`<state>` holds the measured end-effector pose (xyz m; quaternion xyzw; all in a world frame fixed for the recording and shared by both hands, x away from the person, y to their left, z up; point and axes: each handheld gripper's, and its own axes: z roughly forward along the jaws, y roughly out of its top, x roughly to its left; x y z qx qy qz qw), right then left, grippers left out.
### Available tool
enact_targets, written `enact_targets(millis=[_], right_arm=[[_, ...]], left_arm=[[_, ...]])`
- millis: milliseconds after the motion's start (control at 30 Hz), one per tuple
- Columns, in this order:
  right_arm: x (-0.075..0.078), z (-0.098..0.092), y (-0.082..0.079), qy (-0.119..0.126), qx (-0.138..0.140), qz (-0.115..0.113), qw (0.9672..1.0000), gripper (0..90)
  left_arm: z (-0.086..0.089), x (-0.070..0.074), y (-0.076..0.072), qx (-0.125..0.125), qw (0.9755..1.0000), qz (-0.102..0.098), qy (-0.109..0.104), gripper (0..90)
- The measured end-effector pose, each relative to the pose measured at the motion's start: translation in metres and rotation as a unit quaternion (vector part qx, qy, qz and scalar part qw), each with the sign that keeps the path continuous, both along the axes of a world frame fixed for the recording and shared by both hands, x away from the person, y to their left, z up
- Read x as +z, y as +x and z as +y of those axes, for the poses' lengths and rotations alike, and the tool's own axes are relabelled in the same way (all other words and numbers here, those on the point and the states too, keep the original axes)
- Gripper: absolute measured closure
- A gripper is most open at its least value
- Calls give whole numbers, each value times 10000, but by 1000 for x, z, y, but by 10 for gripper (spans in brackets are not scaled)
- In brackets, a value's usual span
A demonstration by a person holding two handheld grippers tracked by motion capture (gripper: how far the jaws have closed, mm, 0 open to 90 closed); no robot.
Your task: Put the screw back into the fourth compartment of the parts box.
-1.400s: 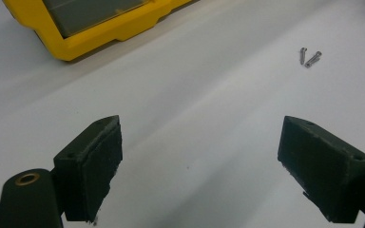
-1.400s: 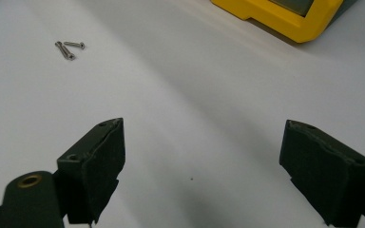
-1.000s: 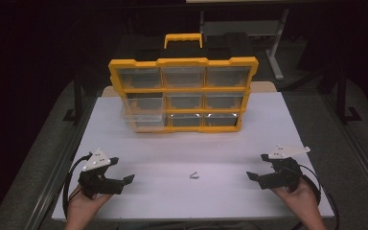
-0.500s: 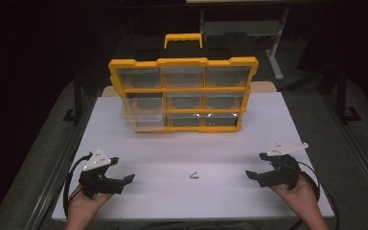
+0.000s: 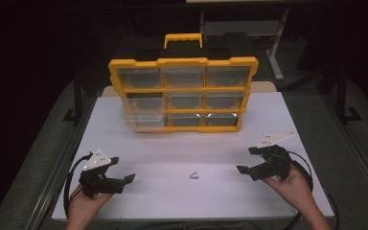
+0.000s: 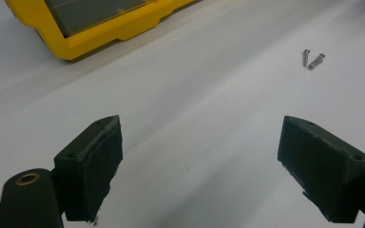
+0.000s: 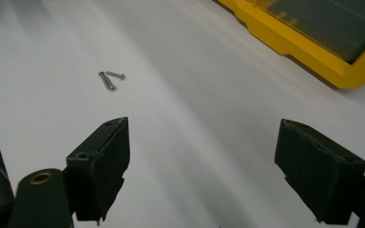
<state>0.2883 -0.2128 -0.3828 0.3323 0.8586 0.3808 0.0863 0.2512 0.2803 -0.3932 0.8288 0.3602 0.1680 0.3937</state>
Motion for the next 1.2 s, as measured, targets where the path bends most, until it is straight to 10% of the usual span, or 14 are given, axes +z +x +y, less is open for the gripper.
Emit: enact_targets(millis=[700,1200], right_arm=[[7,69,34,-350,785,316,9958,228],[-10,123,53,-806,1672,361,9820,376]], left_arm=[[0,0,0,13,10000,32,-82,146],[1,1,-1,15,10000,15,-95,146]])
